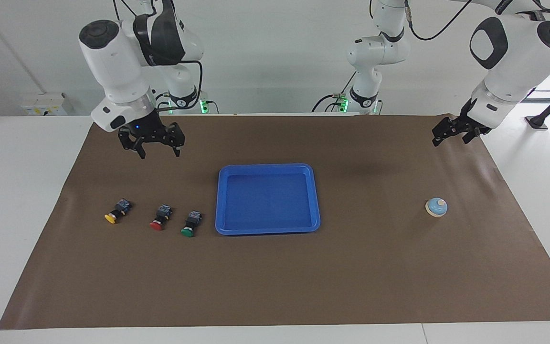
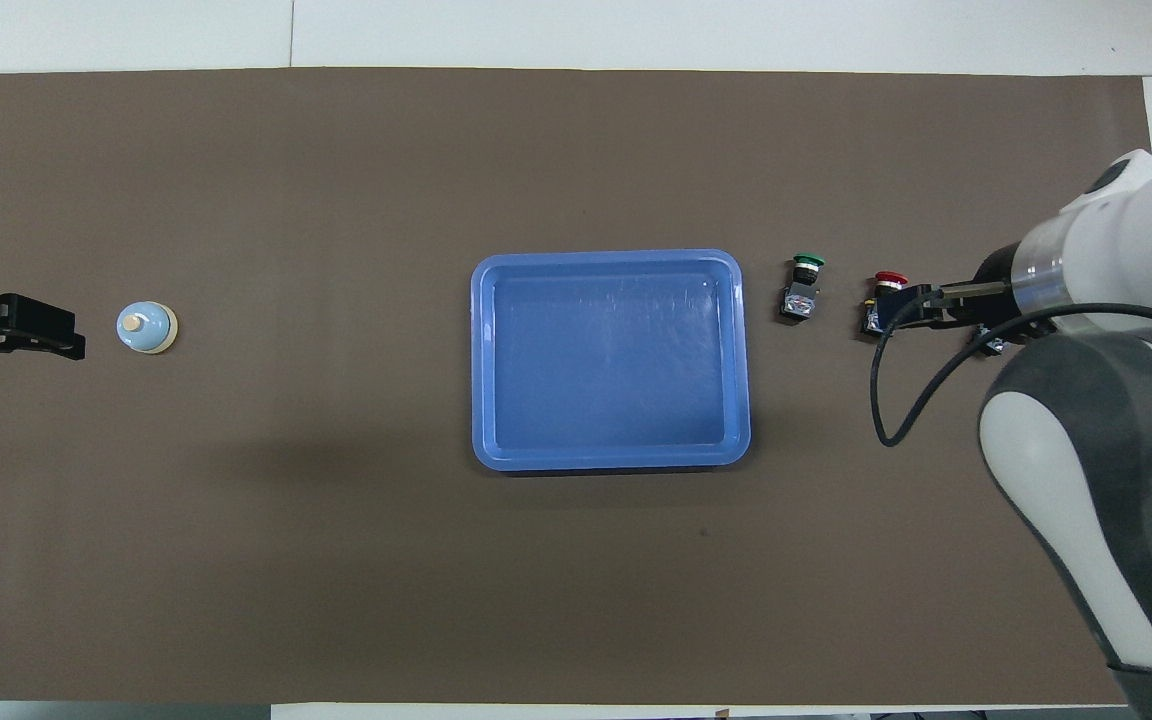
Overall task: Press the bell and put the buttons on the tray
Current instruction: 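Grasp the green-capped button with the right gripper while the left gripper withdraws, then carry the green button into the blue tray and release it, then move the right gripper back and grasp the red-capped button, then carry the red button into the tray beside the green one, then move the right gripper to the yellow-capped button and grasp it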
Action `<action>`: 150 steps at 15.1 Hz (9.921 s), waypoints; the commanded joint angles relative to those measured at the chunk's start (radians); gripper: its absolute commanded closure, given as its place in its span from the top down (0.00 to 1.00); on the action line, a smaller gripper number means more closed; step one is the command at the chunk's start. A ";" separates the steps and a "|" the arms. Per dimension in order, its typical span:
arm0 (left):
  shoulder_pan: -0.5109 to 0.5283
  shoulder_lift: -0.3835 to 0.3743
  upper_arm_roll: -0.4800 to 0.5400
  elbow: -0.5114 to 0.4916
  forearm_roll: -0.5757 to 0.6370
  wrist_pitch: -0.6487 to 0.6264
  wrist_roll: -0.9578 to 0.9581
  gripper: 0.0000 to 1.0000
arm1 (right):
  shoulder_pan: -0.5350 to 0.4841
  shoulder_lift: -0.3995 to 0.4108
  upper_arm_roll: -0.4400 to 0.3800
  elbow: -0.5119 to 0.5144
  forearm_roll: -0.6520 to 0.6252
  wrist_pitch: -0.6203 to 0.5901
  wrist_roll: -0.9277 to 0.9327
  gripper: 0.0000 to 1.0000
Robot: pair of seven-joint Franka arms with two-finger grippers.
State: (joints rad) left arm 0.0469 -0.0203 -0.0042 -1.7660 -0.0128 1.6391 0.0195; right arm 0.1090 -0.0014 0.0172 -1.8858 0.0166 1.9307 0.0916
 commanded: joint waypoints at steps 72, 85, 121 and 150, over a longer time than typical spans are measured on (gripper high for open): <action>-0.067 0.020 0.039 0.132 -0.010 -0.160 -0.020 1.00 | -0.104 0.239 -0.010 -0.246 -0.032 0.533 0.186 1.00; -0.067 0.022 0.041 0.132 -0.010 -0.160 -0.020 1.00 | -0.037 0.261 0.001 -0.124 -0.024 0.431 0.188 0.00; -0.067 0.020 0.039 0.132 -0.010 -0.160 -0.020 1.00 | 0.097 0.235 -0.009 0.146 -0.029 0.076 0.300 1.00; -0.067 0.020 0.039 0.132 -0.010 -0.160 -0.020 1.00 | -0.307 0.254 -0.010 -0.220 -0.020 0.518 0.376 0.97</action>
State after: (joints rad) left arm -0.0316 -0.0021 0.0427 -1.6434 -0.0231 1.4964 0.0061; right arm -0.1867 0.2456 0.0002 -2.0938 -0.0046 2.4224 0.4501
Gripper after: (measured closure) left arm 0.000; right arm 0.031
